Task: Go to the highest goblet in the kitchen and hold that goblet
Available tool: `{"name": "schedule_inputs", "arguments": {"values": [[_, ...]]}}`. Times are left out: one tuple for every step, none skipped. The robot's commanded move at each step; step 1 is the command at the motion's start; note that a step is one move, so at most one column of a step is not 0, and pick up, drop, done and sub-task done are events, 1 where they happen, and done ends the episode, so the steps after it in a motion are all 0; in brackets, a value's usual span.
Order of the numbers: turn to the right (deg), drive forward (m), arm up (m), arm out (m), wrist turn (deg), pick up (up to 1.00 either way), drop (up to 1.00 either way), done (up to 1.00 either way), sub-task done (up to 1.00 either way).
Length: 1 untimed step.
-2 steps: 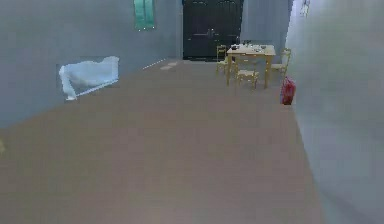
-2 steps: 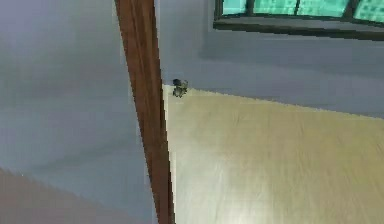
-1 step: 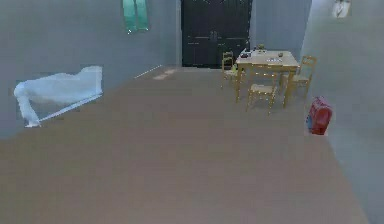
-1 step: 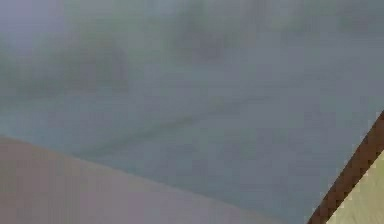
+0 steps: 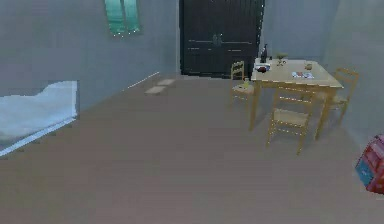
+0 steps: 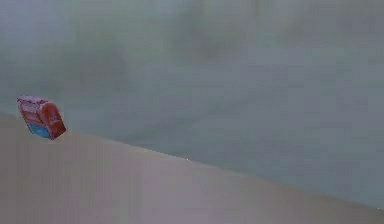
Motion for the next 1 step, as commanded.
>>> {"name": "schedule_inputs", "arguments": {"values": [[0.0, 1.0, 0.0, 0.0, 0.0, 0.0, 0.0, 0.0, 0.0]]}}
